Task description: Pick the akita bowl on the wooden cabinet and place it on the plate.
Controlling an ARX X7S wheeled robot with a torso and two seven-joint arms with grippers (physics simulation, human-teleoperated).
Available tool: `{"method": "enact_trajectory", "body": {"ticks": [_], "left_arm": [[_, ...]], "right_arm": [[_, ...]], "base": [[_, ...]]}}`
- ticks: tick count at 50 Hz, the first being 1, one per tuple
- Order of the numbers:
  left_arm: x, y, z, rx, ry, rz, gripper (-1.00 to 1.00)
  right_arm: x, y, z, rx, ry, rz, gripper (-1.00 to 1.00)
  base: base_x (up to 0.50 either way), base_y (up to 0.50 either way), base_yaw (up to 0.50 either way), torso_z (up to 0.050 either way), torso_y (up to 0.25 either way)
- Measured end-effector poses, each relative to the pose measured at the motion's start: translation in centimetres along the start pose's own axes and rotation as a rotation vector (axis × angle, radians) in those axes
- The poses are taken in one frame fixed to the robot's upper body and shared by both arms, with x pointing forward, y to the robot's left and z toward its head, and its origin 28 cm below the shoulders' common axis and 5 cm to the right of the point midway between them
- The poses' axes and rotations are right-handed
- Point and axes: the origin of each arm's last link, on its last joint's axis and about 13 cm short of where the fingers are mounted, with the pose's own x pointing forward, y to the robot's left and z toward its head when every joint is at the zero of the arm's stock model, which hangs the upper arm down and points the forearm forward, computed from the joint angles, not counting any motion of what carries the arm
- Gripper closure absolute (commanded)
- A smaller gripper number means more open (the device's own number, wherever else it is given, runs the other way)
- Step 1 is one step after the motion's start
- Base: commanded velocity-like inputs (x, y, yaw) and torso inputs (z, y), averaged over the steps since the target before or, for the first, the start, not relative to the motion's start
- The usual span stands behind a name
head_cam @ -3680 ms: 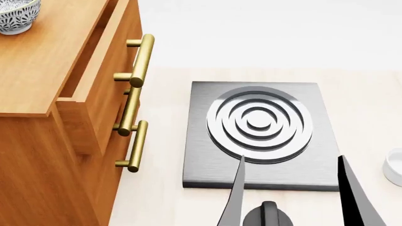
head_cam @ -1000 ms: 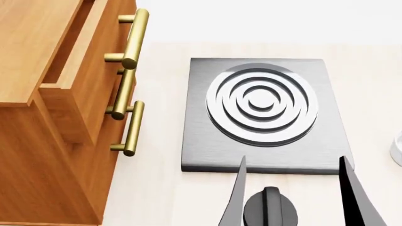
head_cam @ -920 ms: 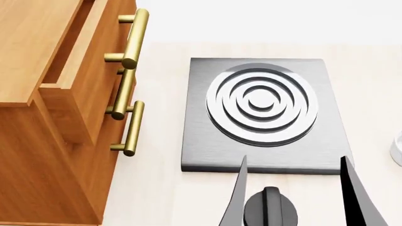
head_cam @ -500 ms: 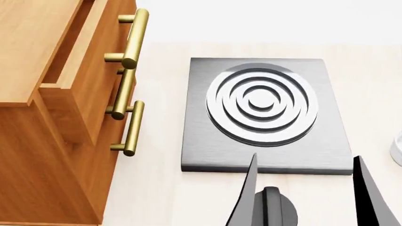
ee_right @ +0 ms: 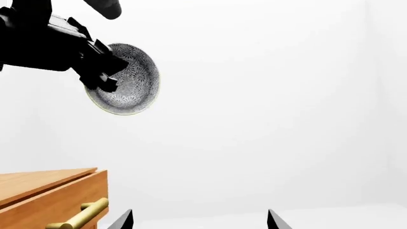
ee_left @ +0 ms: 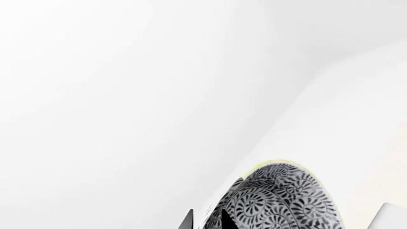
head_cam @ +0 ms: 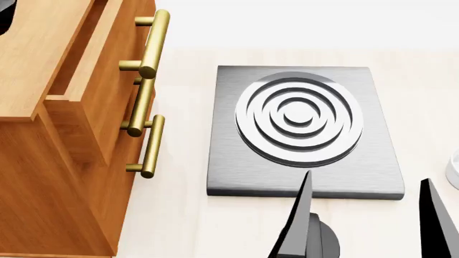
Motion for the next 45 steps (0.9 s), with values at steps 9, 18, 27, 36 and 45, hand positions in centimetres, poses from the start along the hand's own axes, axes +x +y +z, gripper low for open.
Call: {"method": "enact_trajectory", "body": {"ticks": [9,18,27,36,45], "left_arm": [[-0.1,-1.7,-0.7,0.058,-0.053,-0.076,1.00],[-0.3,-2.7,-1.7,0.090,-0.096,-0.126,1.00],[-0.4,-3.1,-2.4,0.103,-0.150,-0.159,1.00],[-0.5,-3.1,-2.9,0.100,-0.224,-0.153,1.00],[-0.8,-3.6,-3.3,0.101,-0.276,-0.174,1.00]], "right_arm": [[0.0,0.0,0.1,0.008,0.006,-0.001,-1.00],[0.0,0.0,0.2,0.011,0.009,-0.002,-1.00],[0.0,0.0,0.2,0.011,0.013,-0.004,-1.00],[0.0,0.0,0.2,0.008,0.014,-0.007,-1.00],[0.0,-0.1,0.3,0.007,0.015,-0.006,-1.00]], "base": [[0.00,0.00,0.00,0.000,0.000],[0.00,0.00,0.00,0.000,0.000],[0.00,0.00,0.00,0.000,0.000],[0.00,0.00,0.00,0.000,0.000],[0.00,0.00,0.00,0.000,0.000]]}}
